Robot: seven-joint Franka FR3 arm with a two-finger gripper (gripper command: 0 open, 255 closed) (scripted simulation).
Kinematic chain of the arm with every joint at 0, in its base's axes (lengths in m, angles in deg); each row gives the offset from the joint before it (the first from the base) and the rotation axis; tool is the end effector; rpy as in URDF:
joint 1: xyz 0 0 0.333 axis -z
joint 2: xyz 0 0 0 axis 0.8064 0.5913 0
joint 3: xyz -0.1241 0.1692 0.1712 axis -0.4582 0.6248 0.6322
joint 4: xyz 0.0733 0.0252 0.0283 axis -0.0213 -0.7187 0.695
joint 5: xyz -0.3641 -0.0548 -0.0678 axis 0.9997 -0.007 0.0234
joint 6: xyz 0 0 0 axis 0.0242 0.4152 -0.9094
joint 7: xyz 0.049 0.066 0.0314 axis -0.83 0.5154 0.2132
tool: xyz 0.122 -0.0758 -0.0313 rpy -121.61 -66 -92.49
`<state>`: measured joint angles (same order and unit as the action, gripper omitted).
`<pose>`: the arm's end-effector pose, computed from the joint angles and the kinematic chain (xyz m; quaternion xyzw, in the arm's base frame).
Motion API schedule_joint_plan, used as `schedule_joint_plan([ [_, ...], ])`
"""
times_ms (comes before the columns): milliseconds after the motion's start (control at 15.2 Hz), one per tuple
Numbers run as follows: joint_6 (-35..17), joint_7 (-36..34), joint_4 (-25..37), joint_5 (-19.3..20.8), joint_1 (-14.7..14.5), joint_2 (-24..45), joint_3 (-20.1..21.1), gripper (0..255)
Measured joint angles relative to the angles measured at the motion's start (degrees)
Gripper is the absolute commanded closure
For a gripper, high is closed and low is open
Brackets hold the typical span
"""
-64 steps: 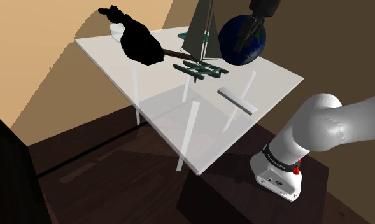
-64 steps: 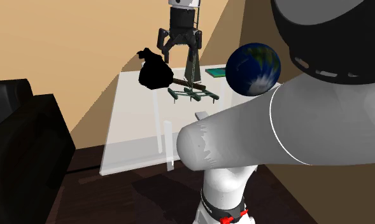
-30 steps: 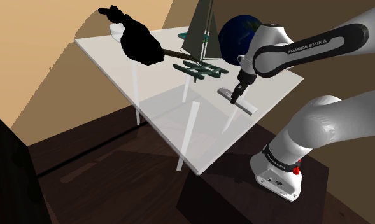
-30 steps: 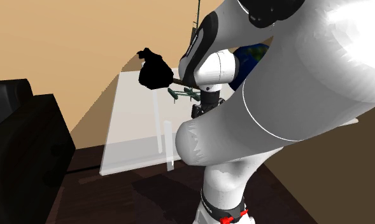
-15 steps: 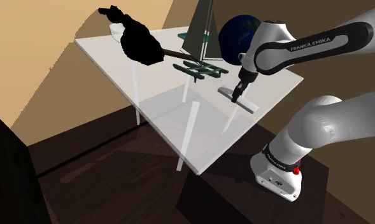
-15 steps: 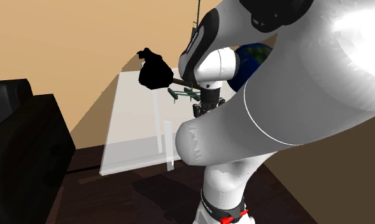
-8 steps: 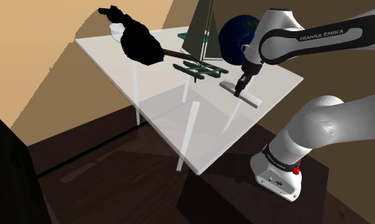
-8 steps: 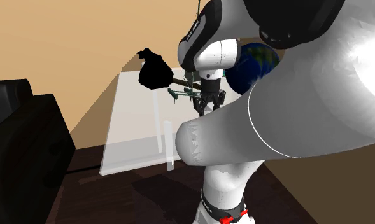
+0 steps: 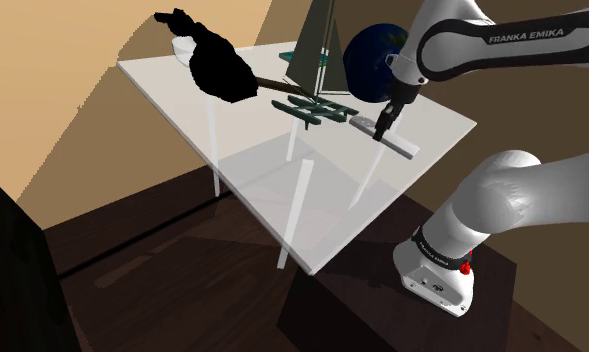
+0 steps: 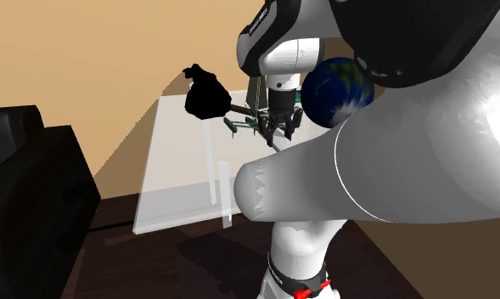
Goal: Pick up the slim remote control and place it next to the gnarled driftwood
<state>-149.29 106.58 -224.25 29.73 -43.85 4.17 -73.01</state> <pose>0.3004 -0.1051 0.3560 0.9992 0.0386 0.0048 0.0090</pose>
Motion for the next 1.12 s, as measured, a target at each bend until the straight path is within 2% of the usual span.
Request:
schedule_joint_plan([
  [1122, 13.93, 0.39, 12.25, -1.50, -0.67, -1.68, 1.40, 255],
])
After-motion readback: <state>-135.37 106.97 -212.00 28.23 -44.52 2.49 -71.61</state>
